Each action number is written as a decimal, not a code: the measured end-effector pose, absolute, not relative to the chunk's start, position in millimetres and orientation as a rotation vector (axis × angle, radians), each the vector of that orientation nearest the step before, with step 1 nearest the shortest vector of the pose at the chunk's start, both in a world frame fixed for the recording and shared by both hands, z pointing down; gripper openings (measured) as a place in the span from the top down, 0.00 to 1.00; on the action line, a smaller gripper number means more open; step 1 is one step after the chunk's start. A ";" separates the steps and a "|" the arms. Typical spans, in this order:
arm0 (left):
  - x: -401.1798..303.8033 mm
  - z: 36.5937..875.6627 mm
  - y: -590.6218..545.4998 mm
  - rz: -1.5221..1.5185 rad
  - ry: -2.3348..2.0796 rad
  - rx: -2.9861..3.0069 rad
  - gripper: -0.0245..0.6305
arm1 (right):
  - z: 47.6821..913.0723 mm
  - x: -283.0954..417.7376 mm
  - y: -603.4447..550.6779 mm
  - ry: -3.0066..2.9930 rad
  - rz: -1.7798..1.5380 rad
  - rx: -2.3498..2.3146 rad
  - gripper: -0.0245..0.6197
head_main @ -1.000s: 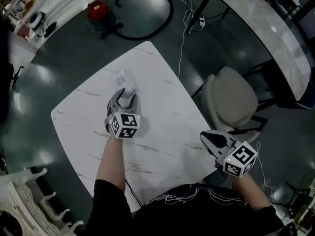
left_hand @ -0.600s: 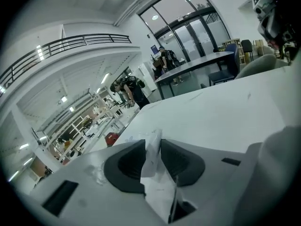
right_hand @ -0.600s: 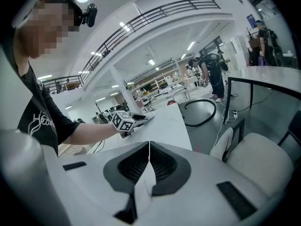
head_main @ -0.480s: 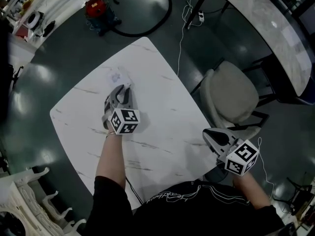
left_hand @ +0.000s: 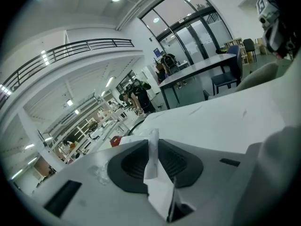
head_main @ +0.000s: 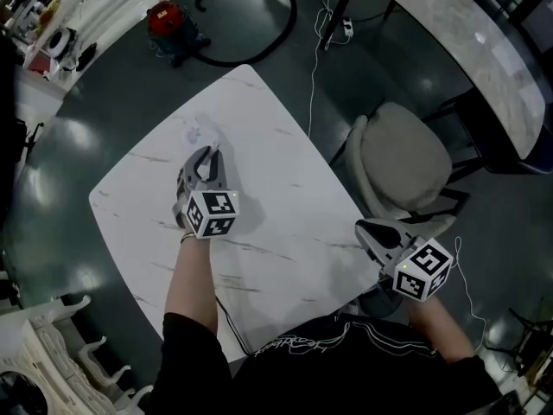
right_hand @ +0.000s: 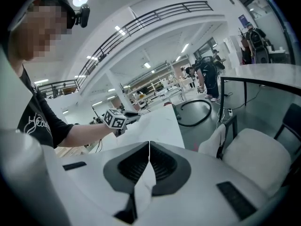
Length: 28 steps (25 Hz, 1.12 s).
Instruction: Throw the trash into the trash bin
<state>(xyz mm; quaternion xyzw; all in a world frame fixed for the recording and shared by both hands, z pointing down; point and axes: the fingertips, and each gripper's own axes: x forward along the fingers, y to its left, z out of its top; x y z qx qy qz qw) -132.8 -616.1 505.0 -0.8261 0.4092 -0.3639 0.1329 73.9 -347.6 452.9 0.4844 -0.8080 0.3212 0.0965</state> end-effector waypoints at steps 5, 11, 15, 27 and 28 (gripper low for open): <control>-124.4 464.5 -585.7 -0.917 1.240 -2.474 0.86 | 439.9 81.3 -336.8 -2.434 0.925 1.447 0.91; -101.9 394.4 -521.4 -0.651 1.255 -2.635 0.86 | 413.0 98.5 -314.2 -2.469 0.859 1.493 0.91; -85.6 354.5 -470.8 -0.468 1.250 -2.768 0.86 | 397.9 109.8 -292.0 -2.495 0.860 1.535 0.91; 1.2 320.8 -293.6 -0.243 1.018 -3.147 0.86 | 359.3 157.3 -177.0 -2.570 0.798 1.726 0.91; 8.1 322.0 -276.9 -0.244 0.987 -3.177 0.86 | 356.2 160.5 -165.1 -2.569 0.793 1.741 0.91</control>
